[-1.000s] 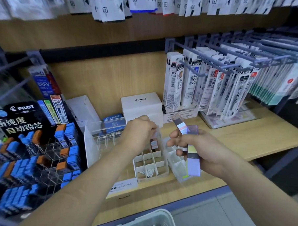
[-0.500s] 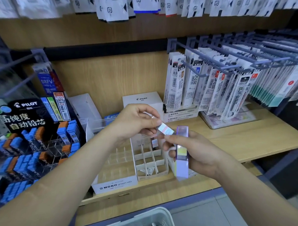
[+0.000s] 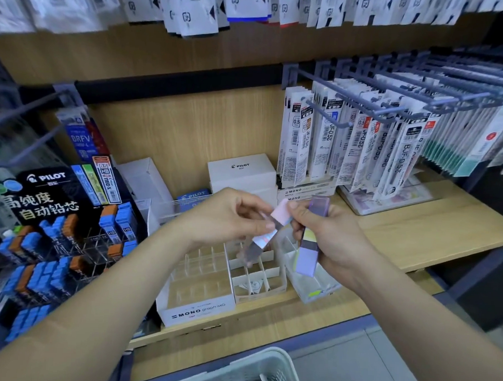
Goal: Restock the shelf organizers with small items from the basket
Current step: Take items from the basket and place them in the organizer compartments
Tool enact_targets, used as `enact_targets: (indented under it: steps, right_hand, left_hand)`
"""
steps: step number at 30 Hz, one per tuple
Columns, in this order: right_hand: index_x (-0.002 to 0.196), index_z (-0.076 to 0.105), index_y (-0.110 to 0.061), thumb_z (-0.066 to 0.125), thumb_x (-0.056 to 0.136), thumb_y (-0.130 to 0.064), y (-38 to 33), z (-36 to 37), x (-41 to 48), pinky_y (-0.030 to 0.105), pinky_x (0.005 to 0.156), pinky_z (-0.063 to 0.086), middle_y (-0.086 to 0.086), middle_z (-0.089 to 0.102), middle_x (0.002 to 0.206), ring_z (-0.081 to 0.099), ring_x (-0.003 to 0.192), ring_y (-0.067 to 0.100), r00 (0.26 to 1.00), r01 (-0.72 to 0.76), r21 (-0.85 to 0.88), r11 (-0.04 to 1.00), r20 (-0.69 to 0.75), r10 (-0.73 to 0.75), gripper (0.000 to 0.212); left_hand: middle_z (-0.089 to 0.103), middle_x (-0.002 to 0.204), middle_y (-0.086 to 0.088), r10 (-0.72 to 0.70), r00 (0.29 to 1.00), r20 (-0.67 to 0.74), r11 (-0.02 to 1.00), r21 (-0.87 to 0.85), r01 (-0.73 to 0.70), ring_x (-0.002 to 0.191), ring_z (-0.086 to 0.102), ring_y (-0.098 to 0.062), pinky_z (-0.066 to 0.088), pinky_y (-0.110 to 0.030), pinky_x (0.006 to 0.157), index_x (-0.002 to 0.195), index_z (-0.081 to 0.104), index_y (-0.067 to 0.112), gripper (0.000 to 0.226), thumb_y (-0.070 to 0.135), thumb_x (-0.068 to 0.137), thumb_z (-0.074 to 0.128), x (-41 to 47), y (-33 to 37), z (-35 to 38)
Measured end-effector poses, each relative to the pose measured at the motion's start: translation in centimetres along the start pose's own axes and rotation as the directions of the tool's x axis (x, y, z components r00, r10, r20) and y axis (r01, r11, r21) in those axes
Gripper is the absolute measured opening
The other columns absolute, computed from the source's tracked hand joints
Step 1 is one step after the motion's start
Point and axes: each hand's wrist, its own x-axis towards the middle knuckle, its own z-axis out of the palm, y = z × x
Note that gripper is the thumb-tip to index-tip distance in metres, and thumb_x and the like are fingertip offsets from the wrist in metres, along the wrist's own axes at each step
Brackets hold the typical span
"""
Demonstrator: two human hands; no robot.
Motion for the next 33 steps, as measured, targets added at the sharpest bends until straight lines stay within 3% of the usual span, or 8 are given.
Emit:
enact_targets:
  steps: [4,8,13,19,23,27,30,33]
  right_hand:
    - [0.074,0.068,-0.009,0.065,0.092,-0.019,0.0,0.8,-0.3,0.016,0.048,0.042,-0.001,0.057,0.055,0.051,0.048,0.007,0.996,0.075,-0.17,0.983,0.054,-0.067,0.021]
    - [0.076,0.067,-0.008,0.062,0.094,-0.022,-0.3,0.8,-0.6,0.014,0.047,0.04,-0.002,0.061,0.058,0.05,0.049,0.008,0.995,0.058,-0.163,0.985,0.095,-0.043,0.023]
    - [0.093,0.071,-0.007,0.059,0.094,-0.034,0.1,0.2,-0.1,0.022,0.057,0.044,0.0,0.062,0.064,0.052,0.057,0.01,0.999,0.008,-0.287,0.958,0.052,0.008,0.03]
    - [0.096,0.066,0.004,0.06,0.094,-0.029,0.3,-0.3,-0.2,0.023,0.051,0.041,0.003,0.054,0.06,0.045,0.051,0.014,0.96,-0.1,-0.297,0.95,0.224,0.171,0.034]
    - [0.091,0.063,-0.008,0.073,0.085,-0.026,0.6,-0.7,0.0,0.03,0.055,0.04,0.001,0.062,0.068,0.048,0.059,0.016,0.958,-0.042,-0.402,0.915,0.242,0.151,0.02]
    - [0.085,0.058,-0.013,0.074,0.085,-0.022,0.8,-0.7,0.0,0.026,0.055,0.041,-0.003,0.065,0.069,0.05,0.056,0.011,0.969,-0.011,-0.461,0.887,0.215,0.124,0.019]
    - [0.084,0.059,-0.012,0.073,0.086,-0.022,0.9,-0.6,0.0,0.033,0.059,0.043,0.011,0.069,0.077,0.05,0.061,0.019,0.974,-0.004,-0.445,0.895,0.202,0.105,0.018]
    - [0.082,0.063,-0.006,0.067,0.091,-0.02,0.5,-0.6,-0.1,0.023,0.055,0.041,0.009,0.057,0.064,0.046,0.054,0.015,0.99,0.001,-0.436,0.9,0.13,0.062,0.017]
  left_hand:
    - [0.058,0.077,0.01,0.233,0.964,-0.126,0.918,0.355,-0.176,0.055,0.044,-0.001,0.042,-0.015,0.062,0.111,0.065,0.039,0.05,0.025,0.068,0.085,0.5,1.0,1.0]
    - [0.065,0.064,0.01,0.277,0.956,-0.101,0.84,0.509,-0.189,0.054,0.054,-0.002,0.05,-0.021,0.061,0.089,0.07,0.032,0.02,0.017,0.075,0.072,0.3,1.2,0.9]
    - [0.06,0.061,0.006,0.171,0.967,-0.188,0.939,0.329,-0.102,0.053,0.047,-0.007,0.039,-0.018,0.055,0.078,0.072,0.021,0.017,0.005,0.076,0.067,-0.1,1.6,-0.6]
    - [0.061,0.088,-0.028,0.11,0.99,-0.092,0.993,0.062,-0.104,0.075,0.048,-0.022,0.038,-0.036,0.07,0.082,0.074,0.019,0.016,0.008,0.071,0.07,-0.8,1.2,-2.8]
    - [0.071,0.096,-0.014,0.117,0.991,-0.058,0.988,-0.093,-0.122,0.085,0.062,-0.013,0.048,-0.022,0.074,0.086,0.075,0.014,0.024,-0.006,0.076,0.07,-1.0,0.2,-3.1]
    - [0.073,0.102,-0.01,0.081,0.995,-0.063,0.974,-0.206,-0.093,0.096,0.067,-0.017,0.053,-0.022,0.083,0.099,0.073,0.01,0.031,-0.011,0.076,0.068,-0.7,-0.6,-3.3]
    - [0.074,0.096,-0.014,0.029,0.992,-0.125,0.974,-0.218,-0.056,0.088,0.07,-0.019,0.056,-0.024,0.081,0.107,0.068,0.013,0.035,-0.01,0.081,0.065,-0.4,-0.8,-3.1]
    - [0.075,0.088,-0.012,0.004,0.98,-0.2,0.99,-0.139,-0.032,0.079,0.071,-0.017,0.056,-0.024,0.078,0.103,0.07,0.015,0.03,-0.005,0.081,0.068,-0.1,-0.8,-3.1]
